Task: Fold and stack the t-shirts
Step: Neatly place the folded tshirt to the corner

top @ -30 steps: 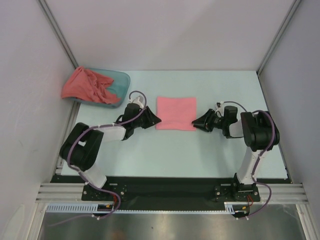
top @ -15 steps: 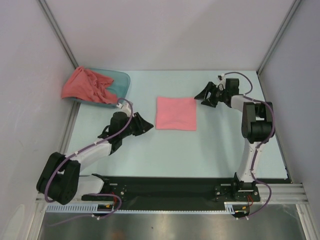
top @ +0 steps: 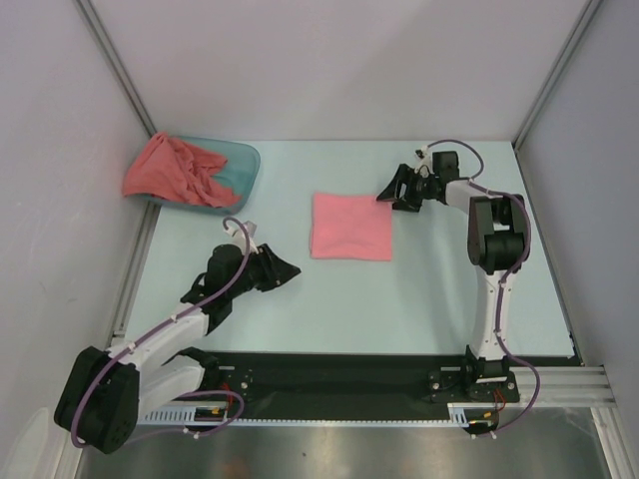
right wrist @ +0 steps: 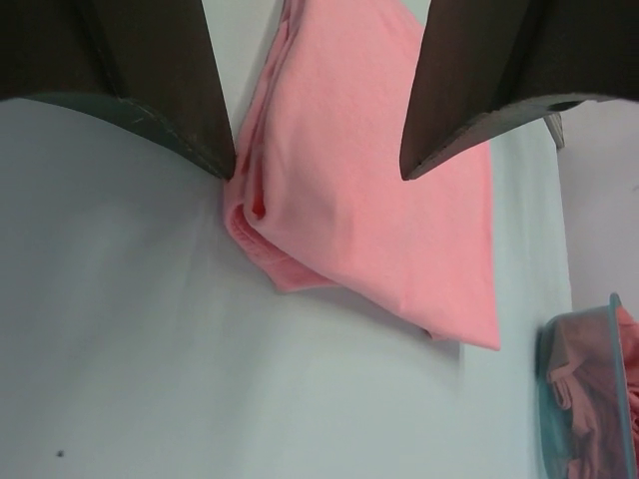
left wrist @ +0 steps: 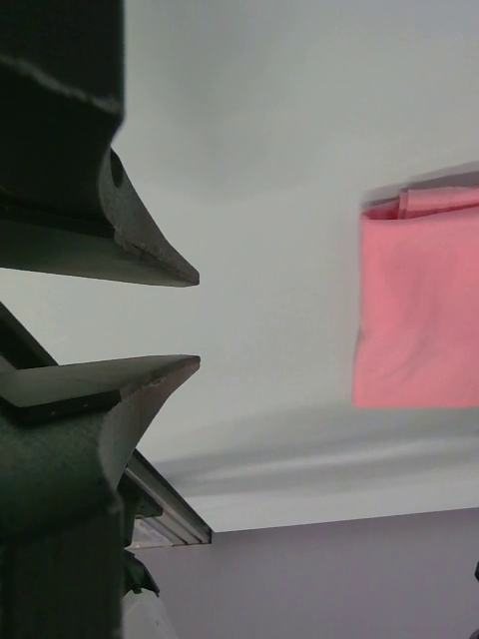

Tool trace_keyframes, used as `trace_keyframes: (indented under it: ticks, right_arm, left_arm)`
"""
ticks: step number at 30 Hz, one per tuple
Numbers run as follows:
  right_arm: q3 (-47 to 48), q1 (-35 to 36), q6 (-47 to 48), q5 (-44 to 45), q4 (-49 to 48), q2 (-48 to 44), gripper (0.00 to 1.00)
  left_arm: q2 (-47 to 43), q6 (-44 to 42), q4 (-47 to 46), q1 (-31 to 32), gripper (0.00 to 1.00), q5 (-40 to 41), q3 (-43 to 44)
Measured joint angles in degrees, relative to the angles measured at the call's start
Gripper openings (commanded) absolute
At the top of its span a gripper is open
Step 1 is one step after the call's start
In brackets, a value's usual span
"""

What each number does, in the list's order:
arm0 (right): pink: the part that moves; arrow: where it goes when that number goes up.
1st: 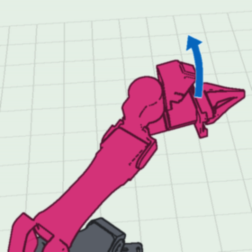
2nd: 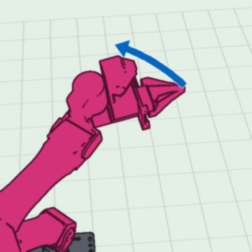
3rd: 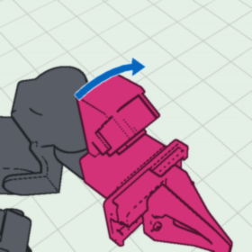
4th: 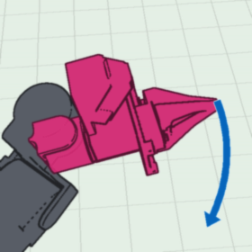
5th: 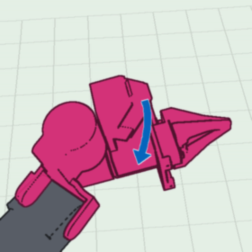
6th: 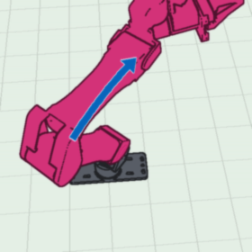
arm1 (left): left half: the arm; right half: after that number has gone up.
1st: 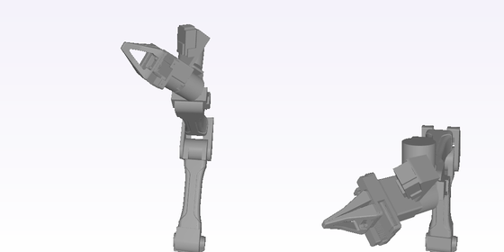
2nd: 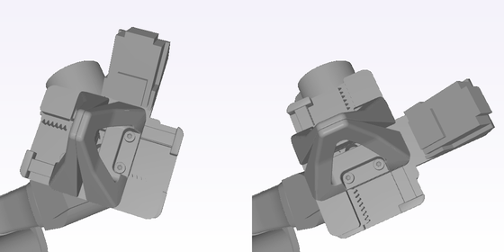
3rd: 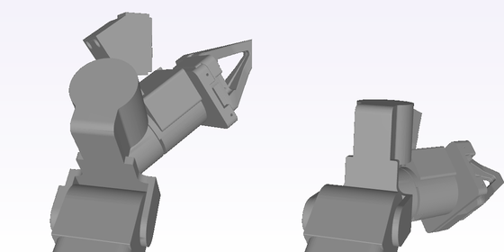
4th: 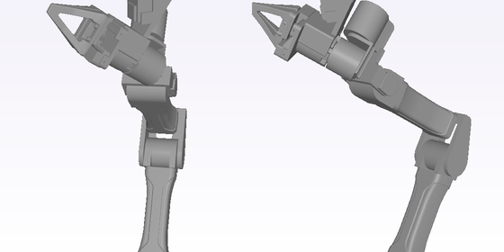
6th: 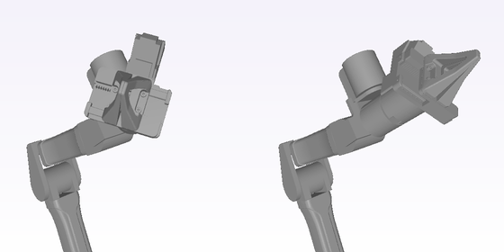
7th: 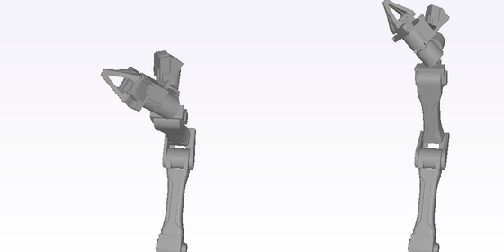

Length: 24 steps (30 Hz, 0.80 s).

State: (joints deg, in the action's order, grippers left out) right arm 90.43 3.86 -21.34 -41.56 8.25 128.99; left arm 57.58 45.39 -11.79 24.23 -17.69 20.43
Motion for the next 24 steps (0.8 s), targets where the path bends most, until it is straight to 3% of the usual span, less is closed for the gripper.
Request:
trace_keyframes:
  ticks: [6, 9, 12, 16, 20, 24]
  right_arm:
    - [2.08, 0.26, -0.61, -2.80, -0.44, 2.51, 0.58]
    - [3.26, 0.22, -0.87, -2.95, -0.17, 3.72, 0.37]
    - [4.28, 0.13, -1.88, -3.78, -0.15, 5.51, 0.26]
    - [4.42, 0.04, -2.34, -3.78, 0.42, 5.81, 0.00]
    - [2.86, -0.46, -4.46, -3.43, -0.94, 5.55, 0.00]
    - [-6.86, -1.92, -9.40, -1.27, -6.19, 0.48, 0.00]
  left_arm:
    - [-1.20, 1.14, 1.60, 0.00, 0.40, -1.46, 0.15]
    - [-2.27, 1.14, 2.75, 0.00, 0.40, -1.75, 0.59]
    - [-3.39, 1.16, 3.43, 0.00, 0.40, -2.03, 0.70]
    - [-4.68, 1.22, 4.28, 0.00, 0.40, -2.12, 0.72]
    - [-6.45, 1.77, 5.25, 0.00, 0.40, -2.27, 0.68]
    - [-9.27, 2.71, 5.53, 0.00, 0.40, -2.75, 0.28]
